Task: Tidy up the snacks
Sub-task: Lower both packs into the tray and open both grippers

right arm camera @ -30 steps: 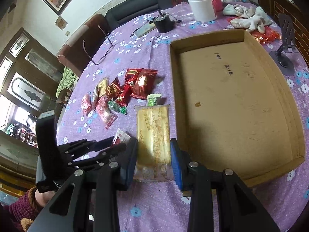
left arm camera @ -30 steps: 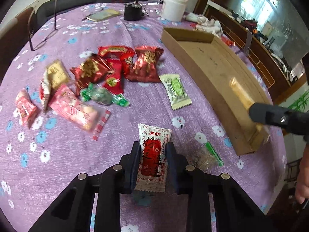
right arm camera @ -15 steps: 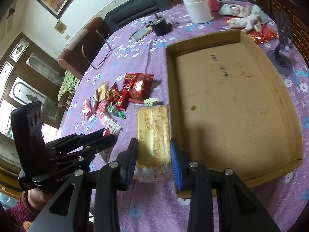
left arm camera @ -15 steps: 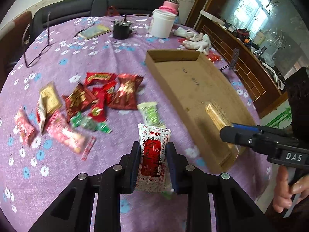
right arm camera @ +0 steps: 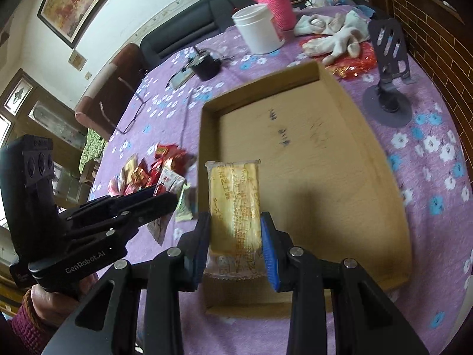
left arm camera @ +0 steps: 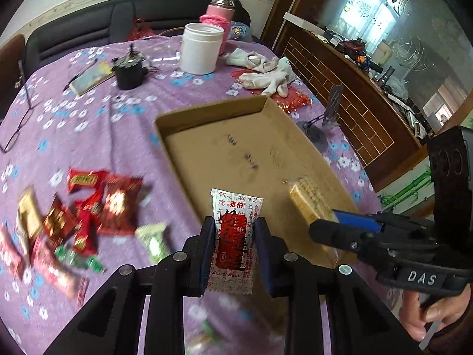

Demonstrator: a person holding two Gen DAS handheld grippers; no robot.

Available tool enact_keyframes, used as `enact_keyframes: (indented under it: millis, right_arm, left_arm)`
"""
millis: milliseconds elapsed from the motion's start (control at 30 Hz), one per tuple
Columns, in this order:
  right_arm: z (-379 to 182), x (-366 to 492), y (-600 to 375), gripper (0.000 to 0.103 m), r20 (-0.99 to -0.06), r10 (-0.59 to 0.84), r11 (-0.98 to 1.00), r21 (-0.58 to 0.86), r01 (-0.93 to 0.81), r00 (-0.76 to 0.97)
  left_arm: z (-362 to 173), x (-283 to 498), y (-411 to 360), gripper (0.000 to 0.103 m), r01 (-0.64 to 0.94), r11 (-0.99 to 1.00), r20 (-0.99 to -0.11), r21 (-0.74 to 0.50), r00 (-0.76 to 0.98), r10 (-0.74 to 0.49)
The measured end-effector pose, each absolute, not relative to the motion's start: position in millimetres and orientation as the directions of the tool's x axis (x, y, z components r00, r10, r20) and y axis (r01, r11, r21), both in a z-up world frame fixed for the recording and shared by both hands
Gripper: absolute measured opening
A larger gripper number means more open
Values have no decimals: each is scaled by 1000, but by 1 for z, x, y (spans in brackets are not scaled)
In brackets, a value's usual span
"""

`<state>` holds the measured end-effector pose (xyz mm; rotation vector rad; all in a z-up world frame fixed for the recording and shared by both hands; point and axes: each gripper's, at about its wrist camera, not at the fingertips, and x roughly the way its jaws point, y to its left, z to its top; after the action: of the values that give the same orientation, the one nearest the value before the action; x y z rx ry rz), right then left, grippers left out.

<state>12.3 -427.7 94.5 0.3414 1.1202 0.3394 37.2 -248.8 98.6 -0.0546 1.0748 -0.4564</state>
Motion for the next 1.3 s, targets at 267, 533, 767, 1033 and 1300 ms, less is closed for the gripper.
enact_keyframes:
  millis: [267, 533, 767, 1033, 1300]
  right_arm:
    - [86, 69, -439, 32, -834, 392, 917, 390, -87, 388]
    - [59, 128, -441, 32, -866, 353, 932, 360, -50, 354]
    - [41, 157, -437, 32, -879, 334, 938, 346, -26, 342]
    - [28, 174, -429, 32, -895, 301, 950, 312, -21, 328]
    - [30, 176, -432, 34, -891, 303, 949, 316, -17, 338]
  left_arm:
    - [76, 97, -274, 28, 264, 928, -860, -264, 370, -351]
    - [55, 142, -282, 27, 194, 950, -880, -243, 367, -300]
    - [38, 160, -276, 27, 134, 958, -889, -254, 357, -286]
    - [29, 166, -268, 27, 77, 966, -897, -247, 359, -257]
    - [29, 165, -271, 28, 99, 966, -897, -241, 358, -260]
